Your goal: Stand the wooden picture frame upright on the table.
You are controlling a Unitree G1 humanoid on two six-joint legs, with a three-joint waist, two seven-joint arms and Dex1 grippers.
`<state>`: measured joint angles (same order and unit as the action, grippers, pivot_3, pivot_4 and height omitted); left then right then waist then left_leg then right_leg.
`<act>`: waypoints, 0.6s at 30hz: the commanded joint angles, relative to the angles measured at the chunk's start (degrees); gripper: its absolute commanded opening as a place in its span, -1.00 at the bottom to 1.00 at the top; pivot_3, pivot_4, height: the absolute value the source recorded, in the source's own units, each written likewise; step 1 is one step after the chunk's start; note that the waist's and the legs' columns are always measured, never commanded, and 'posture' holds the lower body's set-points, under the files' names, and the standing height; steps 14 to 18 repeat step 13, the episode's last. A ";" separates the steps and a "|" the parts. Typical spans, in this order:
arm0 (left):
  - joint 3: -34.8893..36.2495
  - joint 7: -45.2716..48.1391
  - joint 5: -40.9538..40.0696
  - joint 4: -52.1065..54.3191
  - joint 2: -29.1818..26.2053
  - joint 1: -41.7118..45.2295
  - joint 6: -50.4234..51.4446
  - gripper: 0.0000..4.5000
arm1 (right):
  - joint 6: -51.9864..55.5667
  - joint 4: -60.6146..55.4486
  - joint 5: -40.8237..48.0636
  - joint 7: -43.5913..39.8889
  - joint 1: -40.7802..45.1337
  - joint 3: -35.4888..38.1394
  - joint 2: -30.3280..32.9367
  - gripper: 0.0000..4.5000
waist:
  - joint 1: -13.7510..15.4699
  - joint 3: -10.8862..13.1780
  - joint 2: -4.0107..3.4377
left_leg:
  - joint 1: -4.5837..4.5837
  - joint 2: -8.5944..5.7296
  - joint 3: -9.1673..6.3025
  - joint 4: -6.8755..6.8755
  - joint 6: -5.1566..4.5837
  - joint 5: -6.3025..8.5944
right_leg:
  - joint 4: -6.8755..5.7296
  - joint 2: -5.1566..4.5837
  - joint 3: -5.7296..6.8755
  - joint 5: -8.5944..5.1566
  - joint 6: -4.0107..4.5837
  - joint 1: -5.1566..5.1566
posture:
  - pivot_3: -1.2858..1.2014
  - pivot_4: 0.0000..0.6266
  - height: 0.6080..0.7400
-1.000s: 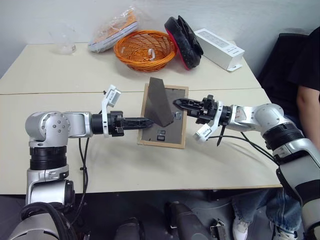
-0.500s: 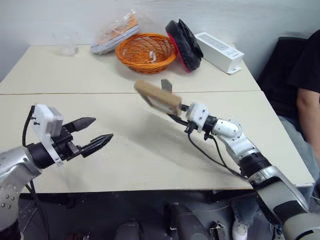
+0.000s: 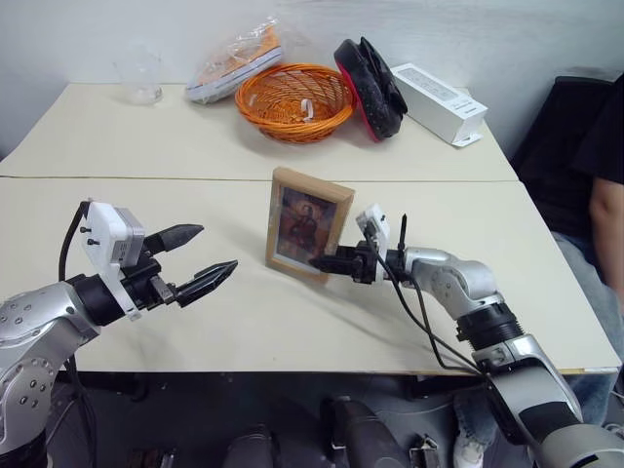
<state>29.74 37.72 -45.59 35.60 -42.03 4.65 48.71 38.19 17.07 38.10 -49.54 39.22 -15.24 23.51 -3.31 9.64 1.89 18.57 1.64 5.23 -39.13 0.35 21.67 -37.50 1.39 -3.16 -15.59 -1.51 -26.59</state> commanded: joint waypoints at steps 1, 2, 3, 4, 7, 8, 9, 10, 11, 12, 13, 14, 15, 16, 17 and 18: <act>-0.53 1.31 -1.34 -1.51 -1.95 1.69 -1.12 1.00 | 2.01 -7.75 -0.52 -2.75 -1.26 1.99 2.49 0.74 | -0.02 0.00 0.00 | 0.02 0.00 0.00 0.00 0.00 0.00 | 0.00 0.00 0.00 0.00 0.00 -0.01 | 0.03 -0.52 1.00; -0.82 1.57 -1.31 -2.05 -2.33 1.97 -1.37 1.00 | 2.27 -9.56 -1.03 -3.37 -1.82 2.00 3.48 0.91 | 0.04 0.01 -0.01 | 0.01 0.00 0.00 0.00 0.00 0.00 | 0.01 0.00 0.00 0.00 0.00 -0.01 | 0.03 -0.52 1.00; -1.12 1.91 -1.26 -2.67 -2.67 2.33 -1.63 1.00 | 2.93 -11.75 -1.62 -3.85 -2.44 1.95 5.13 1.00 | 0.08 0.01 -0.01 | 0.02 -0.02 -0.01 0.00 -0.01 0.01 | 0.02 0.00 0.00 0.00 0.00 -0.01 | 0.03 -0.52 1.00; -1.41 2.29 -1.21 -3.34 -3.09 2.72 -1.86 1.00 | 2.91 -14.22 -2.84 -4.80 -3.16 1.80 7.70 1.00 | 0.09 0.01 -0.01 | 0.02 -0.02 -0.01 0.00 -0.04 0.02 | 0.03 0.00 0.00 0.00 0.00 -0.01 | 0.03 -0.52 1.00; -1.80 3.34 -1.22 -4.41 -4.13 3.45 -2.62 1.00 | 0.57 -19.01 -5.46 -7.93 -5.27 4.05 15.12 1.00 | 0.16 0.01 -0.01 | 0.05 -0.01 -0.02 0.01 -0.16 0.10 | 0.11 0.00 0.01 0.00 -0.02 0.00 | 0.03 -0.52 1.00; -1.73 3.73 -1.30 -4.70 -4.55 3.62 -2.88 1.00 | -2.08 -19.89 -6.17 -9.72 -6.41 7.00 18.80 1.00 | 0.23 0.04 -0.05 | 0.05 -0.01 -0.02 0.01 -0.22 0.14 | 0.12 0.00 0.01 0.00 -0.02 0.00 | 0.03 -0.52 1.00; -1.69 3.98 -1.20 -4.98 -4.88 3.72 -3.19 1.00 | -3.85 -20.48 -6.06 -11.24 -7.32 9.85 21.50 1.00 | 0.51 0.07 -0.10 | 0.09 -0.02 -0.02 0.00 -0.25 0.15 | 0.15 -0.01 0.01 0.01 -0.03 0.00 | 0.03 -0.52 1.00; -1.62 4.31 -0.93 -5.48 -5.17 3.78 -3.64 1.00 | -3.03 -20.71 -4.20 -12.40 -7.93 13.37 24.00 1.00 | 0.64 0.08 -0.11 | 0.15 -0.04 -0.05 0.00 -0.31 0.18 | 0.21 -0.01 0.03 0.02 -0.06 -0.01 | 0.03 -0.52 1.00; -1.51 4.69 -0.69 -6.01 -5.42 3.75 -4.13 1.00 | -2.11 -20.85 -2.56 -13.23 -8.37 16.08 25.74 1.00 | 0.69 0.09 -0.12 | 0.15 -0.05 -0.04 0.00 -0.33 0.19 | 0.25 -0.01 0.03 0.03 -0.08 -0.01 | 0.03 -0.52 1.00; -1.39 5.01 -0.61 -6.53 -5.67 3.79 -4.44 1.00 | -1.66 -21.37 -1.26 -14.30 -9.15 18.53 27.36 1.00 | 0.78 0.09 -0.13 | 0.17 -0.04 -0.02 0.00 -0.35 0.20 | 0.31 -0.01 0.01 0.05 -0.12 -0.01 | 0.03 -0.52 1.00; -1.40 5.02 0.00 -6.89 -5.98 3.82 -5.10 1.00 | -1.20 -22.00 -0.30 -15.40 -10.23 20.27 28.70 1.00 | 0.78 0.09 -0.13 | 0.19 -0.04 -0.02 0.00 -0.36 0.20 | 0.35 -0.01 0.01 0.06 -0.14 -0.01 | 0.03 -0.52 1.00; -1.40 5.02 0.00 -6.89 -5.98 3.82 -5.10 1.00 | -1.20 -22.00 -0.30 -15.40 -10.23 20.27 28.70 1.00 | 0.78 0.09 -0.13 | 0.19 -0.04 -0.02 0.00 -0.36 0.20 | 0.35 -0.01 0.01 0.06 -0.14 -0.01 | 0.03 -0.52 1.00; -1.40 5.02 0.00 -6.89 -5.98 3.82 -5.10 1.00 | -1.20 -22.00 -0.30 -15.40 -10.23 20.27 28.70 1.00 | 0.78 0.09 -0.13 | 0.19 -0.04 -0.02 0.00 -0.36 0.20 | 0.35 -0.01 0.01 0.06 -0.14 -0.01 | 0.03 -0.52 1.00; -1.40 5.02 0.00 -6.89 -5.98 3.82 -5.10 1.00 | -1.20 -22.00 -0.30 -15.40 -10.23 20.27 28.70 1.00 | 0.78 0.09 -0.13 | 0.19 -0.04 -0.02 0.00 -0.36 0.20 | 0.35 -0.01 0.01 0.06 -0.14 -0.01 | 0.03 -0.52 1.00; -1.40 5.02 0.00 -6.89 -5.98 3.82 -5.10 1.00 | -1.20 -22.00 -0.30 -15.40 -10.23 20.27 28.70 1.00 | 0.78 0.09 -0.13 | 0.19 -0.04 -0.02 0.00 -0.36 0.20 | 0.35 -0.01 0.01 0.06 -0.14 -0.01 | 0.03 -0.52 1.00; -1.40 5.02 0.00 -6.89 -5.98 3.82 -5.10 1.00 | -1.20 -22.00 -0.30 -15.40 -10.23 20.27 28.70 1.00 | 0.78 0.09 -0.13 | 0.19 -0.04 -0.02 0.00 -0.36 0.20 | 0.35 -0.01 0.01 0.06 -0.14 -0.01 | 0.03 -0.52 1.00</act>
